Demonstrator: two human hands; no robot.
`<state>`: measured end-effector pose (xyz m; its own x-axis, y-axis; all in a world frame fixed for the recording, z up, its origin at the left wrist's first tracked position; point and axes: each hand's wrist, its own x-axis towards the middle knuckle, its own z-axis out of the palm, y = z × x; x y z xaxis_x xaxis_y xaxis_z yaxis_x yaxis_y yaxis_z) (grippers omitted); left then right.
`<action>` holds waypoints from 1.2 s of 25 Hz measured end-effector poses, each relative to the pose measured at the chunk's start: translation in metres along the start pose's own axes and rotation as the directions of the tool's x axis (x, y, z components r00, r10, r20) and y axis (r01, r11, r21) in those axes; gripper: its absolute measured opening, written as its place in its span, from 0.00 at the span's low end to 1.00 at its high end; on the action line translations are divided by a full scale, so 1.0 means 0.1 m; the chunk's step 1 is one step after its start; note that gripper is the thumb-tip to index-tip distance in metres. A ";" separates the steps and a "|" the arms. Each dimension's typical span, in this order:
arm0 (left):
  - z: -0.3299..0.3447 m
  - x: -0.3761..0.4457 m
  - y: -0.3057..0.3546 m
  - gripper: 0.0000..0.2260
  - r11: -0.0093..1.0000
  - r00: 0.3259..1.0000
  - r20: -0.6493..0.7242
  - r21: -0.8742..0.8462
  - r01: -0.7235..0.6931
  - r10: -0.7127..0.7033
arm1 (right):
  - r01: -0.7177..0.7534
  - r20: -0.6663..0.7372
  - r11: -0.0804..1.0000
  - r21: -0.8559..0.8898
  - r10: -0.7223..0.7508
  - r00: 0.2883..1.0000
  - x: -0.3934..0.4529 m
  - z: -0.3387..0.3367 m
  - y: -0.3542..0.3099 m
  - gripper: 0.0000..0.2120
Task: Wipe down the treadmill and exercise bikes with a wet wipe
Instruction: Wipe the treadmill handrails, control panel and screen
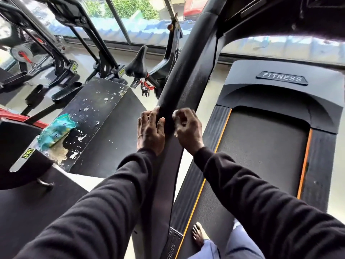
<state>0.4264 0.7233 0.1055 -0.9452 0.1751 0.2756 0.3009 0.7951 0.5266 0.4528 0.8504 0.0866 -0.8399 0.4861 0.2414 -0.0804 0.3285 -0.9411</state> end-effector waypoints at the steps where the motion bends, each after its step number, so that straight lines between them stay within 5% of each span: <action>1: 0.00 0.00 0.00 0.20 1.000 1.000 -0.004 -0.002 -0.001 0.001 | 0.067 0.058 0.998 -0.001 -0.067 0.996 -0.20 0.02 0.01 0.04; 5: 0.01 0.03 0.00 0.19 1.000 1.000 -0.012 -0.003 -0.016 0.016 | 0.264 0.298 0.965 -0.010 -0.249 0.922 -0.64 -0.04 0.14 0.07; 10: 0.00 0.04 -0.01 0.21 1.000 1.000 0.000 0.000 -0.012 0.012 | -0.006 -0.020 1.000 -0.016 0.006 1.000 -0.25 0.06 0.01 0.06; 15: -0.03 -0.17 -0.14 0.20 0.999 0.999 -0.028 -0.014 -0.045 0.044 | 0.138 0.285 0.990 -0.017 -0.128 0.950 -1.08 0.07 0.02 0.05; 20: -0.09 -0.52 -0.30 0.21 0.999 0.999 -0.029 0.008 -0.039 0.039 | -0.005 -0.018 1.000 -0.010 0.005 1.000 -0.60 0.11 -0.04 0.05; 22: -0.10 -0.62 -0.33 0.22 0.999 0.999 -0.027 0.018 -0.033 0.034 | -0.008 -0.008 1.000 -0.008 0.008 1.000 -0.75 0.17 -0.03 0.05; 26: -0.12 -0.64 -0.34 0.22 1.000 1.000 -0.013 0.007 0.013 -0.013 | 0.102 0.230 0.993 -0.059 -0.086 0.969 -1.23 0.15 0.01 0.06; 30: -0.11 -0.66 -0.36 0.22 1.000 1.000 -0.026 0.008 -0.010 0.010 | -0.016 0.024 0.999 -0.040 0.017 1.000 -0.75 0.12 -0.06 0.04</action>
<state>0.4795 0.6768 0.0778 -0.9386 0.1678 0.3015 0.3088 0.7982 0.5173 0.5098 0.8025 0.0709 -0.8537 0.4721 0.2196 -0.0453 0.3528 -0.9346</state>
